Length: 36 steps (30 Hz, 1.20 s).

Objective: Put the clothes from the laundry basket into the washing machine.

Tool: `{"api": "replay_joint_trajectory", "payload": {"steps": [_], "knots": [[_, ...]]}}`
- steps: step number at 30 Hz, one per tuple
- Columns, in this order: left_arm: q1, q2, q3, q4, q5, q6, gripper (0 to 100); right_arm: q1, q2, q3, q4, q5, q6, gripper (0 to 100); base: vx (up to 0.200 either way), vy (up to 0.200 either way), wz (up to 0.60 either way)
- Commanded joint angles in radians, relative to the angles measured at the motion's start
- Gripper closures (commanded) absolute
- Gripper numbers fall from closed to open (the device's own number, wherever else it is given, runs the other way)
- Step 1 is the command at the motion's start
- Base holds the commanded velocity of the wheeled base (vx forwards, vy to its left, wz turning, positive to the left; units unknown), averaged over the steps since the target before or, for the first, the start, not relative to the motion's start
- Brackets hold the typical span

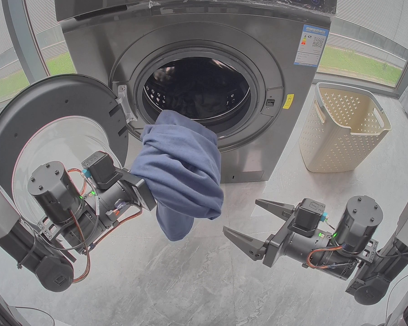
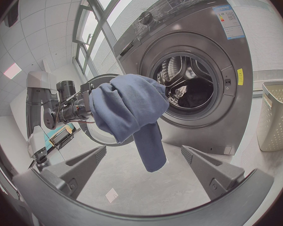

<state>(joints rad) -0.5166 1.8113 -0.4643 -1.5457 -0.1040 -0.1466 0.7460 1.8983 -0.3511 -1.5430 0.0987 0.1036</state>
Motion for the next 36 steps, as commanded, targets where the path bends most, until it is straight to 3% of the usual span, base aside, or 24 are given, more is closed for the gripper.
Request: {"api": "replay_joint_trajectory", "payload": {"steps": [1,5,12,18,24,28,36], "knots": [[0.003,-0.036,0.026,-0.001,0.000,-0.004,100,-0.022,-0.028,0.034,-0.002,-0.011,0.002,0,0.000,0.000,0.00],[0.000,-0.030,0.047,-0.001,-0.002,-0.004,100,-0.086,-0.012,0.040,-0.003,-0.025,0.001,0,0.000,0.000,0.00],[0.001,-0.040,0.096,-0.002,0.003,0.012,100,-0.134,-0.035,0.034,-0.003,-0.033,0.002,0,0.000,0.000,0.00],[0.026,-0.059,0.107,-0.002,0.012,0.002,100,-0.252,-0.039,0.017,-0.002,-0.031,0.001,0,0.000,0.000,0.00],[0.013,-0.059,0.156,-0.004,0.012,0.056,100,-0.255,-0.048,0.015,0.000,-0.031,0.001,0,0.000,0.000,0.00],[0.021,-0.053,0.156,-0.002,0.009,0.056,100,-0.252,-0.048,0.014,0.000,-0.031,0.001,0,0.000,0.000,0.00],[0.017,-0.044,0.145,-0.004,0.009,0.056,100,-0.247,-0.056,0.012,0.000,-0.031,0.001,0,0.200,0.000,0.00]]}}
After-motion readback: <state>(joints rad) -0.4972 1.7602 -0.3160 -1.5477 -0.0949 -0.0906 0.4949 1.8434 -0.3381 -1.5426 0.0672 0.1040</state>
